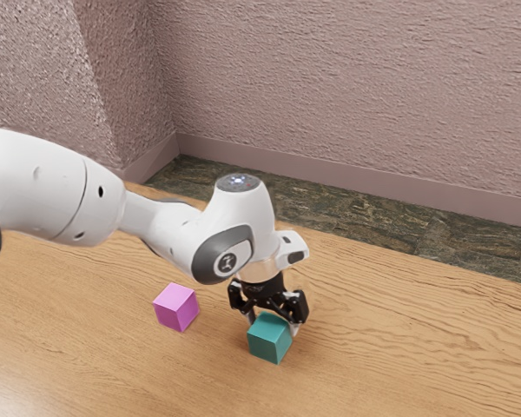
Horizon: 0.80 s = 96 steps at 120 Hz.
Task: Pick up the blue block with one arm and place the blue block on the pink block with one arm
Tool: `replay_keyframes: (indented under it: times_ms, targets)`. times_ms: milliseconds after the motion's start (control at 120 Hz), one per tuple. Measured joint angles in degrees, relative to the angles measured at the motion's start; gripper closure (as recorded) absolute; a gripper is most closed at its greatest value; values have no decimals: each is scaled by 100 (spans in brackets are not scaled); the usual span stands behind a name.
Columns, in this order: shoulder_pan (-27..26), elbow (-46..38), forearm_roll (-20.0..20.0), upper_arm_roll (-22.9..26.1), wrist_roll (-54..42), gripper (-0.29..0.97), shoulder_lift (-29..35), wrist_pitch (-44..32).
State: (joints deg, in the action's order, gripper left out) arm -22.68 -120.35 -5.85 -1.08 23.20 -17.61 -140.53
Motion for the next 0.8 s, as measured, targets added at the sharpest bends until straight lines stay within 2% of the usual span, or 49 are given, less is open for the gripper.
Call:
replay_keyframes:
  times_ms: [350, 592, 800]
  targets:
    - [59, -85, 25, -4, -383, 4, 2, -44]
    - [4, -87, 287, 5, -866, 4, -50, -62]
    - [24, -87, 307, 11, -1108, 7, -127, -42]
